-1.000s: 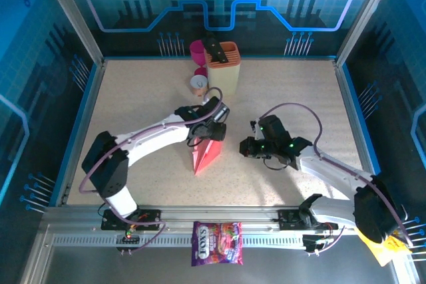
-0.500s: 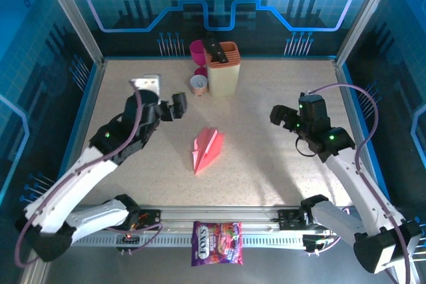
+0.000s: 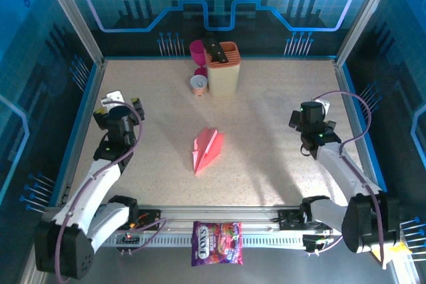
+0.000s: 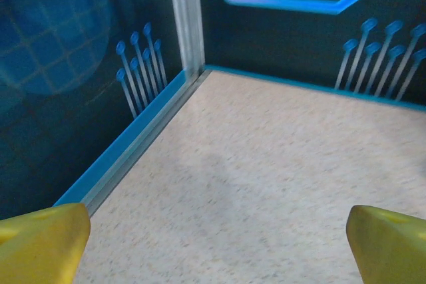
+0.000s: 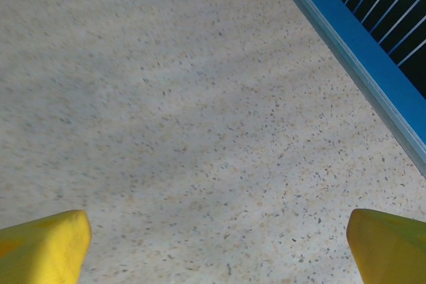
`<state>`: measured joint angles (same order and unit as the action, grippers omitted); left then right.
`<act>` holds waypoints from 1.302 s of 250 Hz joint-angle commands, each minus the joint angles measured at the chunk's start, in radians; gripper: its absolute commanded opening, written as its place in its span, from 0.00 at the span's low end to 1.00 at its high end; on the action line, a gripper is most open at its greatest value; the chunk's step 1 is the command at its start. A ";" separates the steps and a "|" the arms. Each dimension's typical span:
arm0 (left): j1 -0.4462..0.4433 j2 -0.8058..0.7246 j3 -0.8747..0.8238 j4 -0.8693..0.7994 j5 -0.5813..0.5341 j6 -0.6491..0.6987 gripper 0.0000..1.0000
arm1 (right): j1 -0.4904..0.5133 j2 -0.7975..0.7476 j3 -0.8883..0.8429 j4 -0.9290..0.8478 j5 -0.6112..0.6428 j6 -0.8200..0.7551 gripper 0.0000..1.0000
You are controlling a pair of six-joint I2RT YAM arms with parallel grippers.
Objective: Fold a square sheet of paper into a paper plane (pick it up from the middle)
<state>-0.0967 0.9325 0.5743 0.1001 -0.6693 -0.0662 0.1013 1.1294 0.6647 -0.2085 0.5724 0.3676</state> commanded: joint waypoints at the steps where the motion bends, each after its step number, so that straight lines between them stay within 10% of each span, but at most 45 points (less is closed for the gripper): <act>1: 0.026 0.060 -0.069 0.161 0.034 0.021 1.00 | -0.015 0.033 -0.036 0.230 0.044 -0.118 0.99; 96: 0.002 0.459 -0.252 0.818 0.127 0.015 1.00 | -0.014 0.259 -0.181 0.768 -0.176 -0.262 0.99; 157: 0.017 0.616 -0.236 0.905 0.380 0.081 1.00 | -0.021 0.434 -0.348 1.310 -0.360 -0.353 0.99; 175: 0.032 0.621 -0.212 0.858 0.404 0.072 1.00 | -0.050 0.380 -0.291 1.095 -0.450 -0.334 0.99; 326: 0.072 0.624 -0.198 0.846 0.498 0.060 1.00 | -0.016 0.407 -0.263 1.094 -0.388 -0.362 0.99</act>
<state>-0.0273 1.5570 0.3630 0.9230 -0.1997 -0.0189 0.0757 1.5318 0.3874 0.8478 0.1577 0.0238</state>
